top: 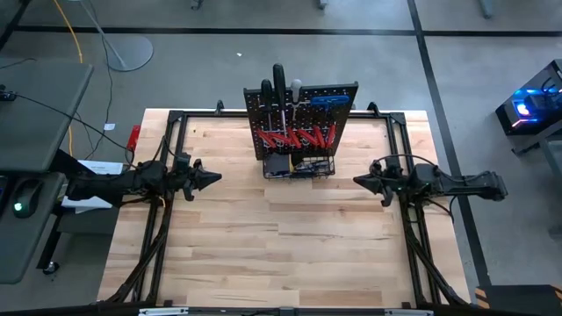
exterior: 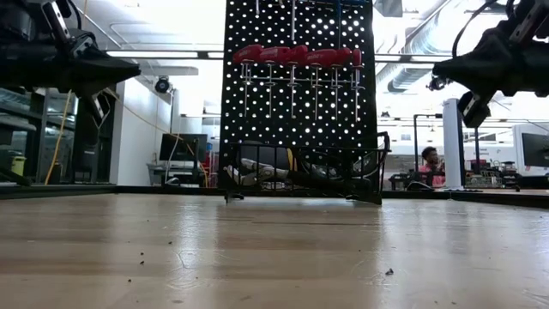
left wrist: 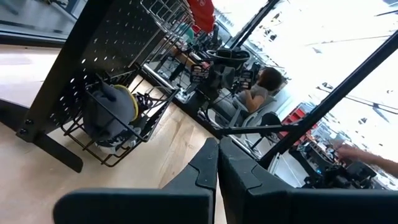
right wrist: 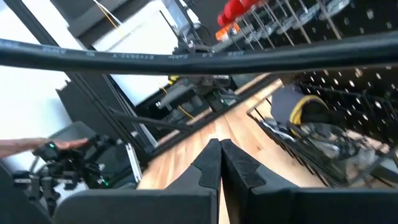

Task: Hang tools onto peg board
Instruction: Return to Home Position

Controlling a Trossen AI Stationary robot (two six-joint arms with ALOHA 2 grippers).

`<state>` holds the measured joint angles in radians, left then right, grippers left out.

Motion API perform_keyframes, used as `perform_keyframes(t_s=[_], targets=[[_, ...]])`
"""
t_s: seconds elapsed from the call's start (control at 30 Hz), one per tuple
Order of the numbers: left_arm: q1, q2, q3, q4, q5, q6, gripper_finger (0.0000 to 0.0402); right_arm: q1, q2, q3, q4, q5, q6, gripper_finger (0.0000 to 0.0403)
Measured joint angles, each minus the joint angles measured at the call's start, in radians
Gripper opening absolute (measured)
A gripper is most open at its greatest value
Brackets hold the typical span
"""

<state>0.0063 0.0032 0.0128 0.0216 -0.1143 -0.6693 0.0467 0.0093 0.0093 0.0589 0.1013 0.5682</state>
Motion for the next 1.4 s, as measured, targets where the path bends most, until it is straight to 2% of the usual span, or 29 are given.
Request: perform_keyframes(t_s=[0.77,1.13,1.27,1.4], targets=[[0.000,0.000,-0.001,0.001,0.000,0.004,0.0000,0.000,0.011,0.000,-0.027,-0.005,0.000,0.0000],[-0.059,0.000,-0.001,-0.004,0.030,0.554,0.0000,0.000,0.011,0.000,-0.026,-0.005,0.000,0.0000],[-0.084,0.000,-0.001,-0.004,0.031,0.663,0.0000,0.000,0.011,0.000,-0.026,-0.004,0.000,0.0000],[-0.094,0.000,-0.001,-0.004,0.031,0.676,0.0000,0.000,0.011,0.000,-0.026,-0.004,0.000,0.0000]])
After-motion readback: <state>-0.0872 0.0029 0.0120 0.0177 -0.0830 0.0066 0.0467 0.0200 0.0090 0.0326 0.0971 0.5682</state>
